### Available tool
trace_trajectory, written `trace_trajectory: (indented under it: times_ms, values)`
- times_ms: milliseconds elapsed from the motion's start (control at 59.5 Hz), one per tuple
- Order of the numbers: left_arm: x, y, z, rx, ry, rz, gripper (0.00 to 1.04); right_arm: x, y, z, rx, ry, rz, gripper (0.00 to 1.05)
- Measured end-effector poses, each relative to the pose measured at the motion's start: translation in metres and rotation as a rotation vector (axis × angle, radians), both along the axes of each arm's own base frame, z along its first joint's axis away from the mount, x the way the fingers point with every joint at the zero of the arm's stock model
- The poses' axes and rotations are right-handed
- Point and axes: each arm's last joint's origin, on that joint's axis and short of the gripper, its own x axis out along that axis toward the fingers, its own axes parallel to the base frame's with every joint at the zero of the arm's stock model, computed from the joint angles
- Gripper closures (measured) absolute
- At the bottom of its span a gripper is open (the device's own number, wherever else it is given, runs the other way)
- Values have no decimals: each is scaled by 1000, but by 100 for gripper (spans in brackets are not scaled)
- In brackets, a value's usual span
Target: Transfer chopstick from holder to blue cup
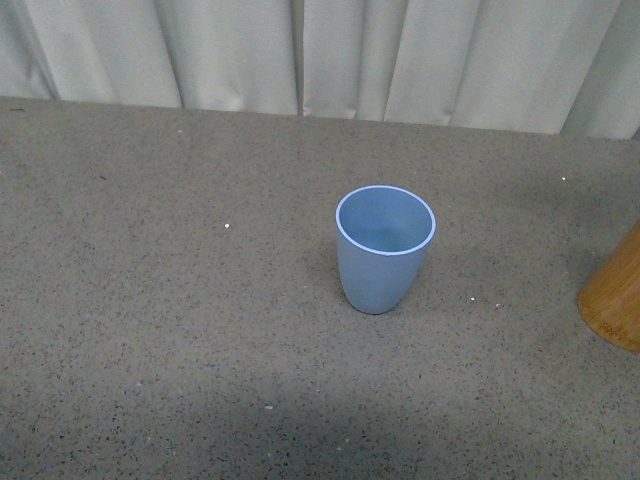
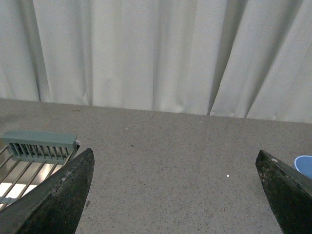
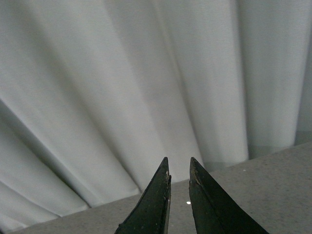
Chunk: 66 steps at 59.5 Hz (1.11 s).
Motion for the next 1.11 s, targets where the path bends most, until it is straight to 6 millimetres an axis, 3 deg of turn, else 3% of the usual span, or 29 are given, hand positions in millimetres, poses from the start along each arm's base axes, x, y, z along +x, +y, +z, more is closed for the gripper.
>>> trace_trajectory:
  times_ms: [336,571,772,1108]
  values:
    - [0,0,0,0,0,0,7,-3,70,5,110,-36,152,93]
    - [0,0,0,0,0,0,7,11,118,-18,159,16,239,93]
    - [0,0,0,0,0,0,7,19,138,-43,164,76,260,93]
    - [0,0,0,0,0,0,7,24,139,-62,152,116,233,93]
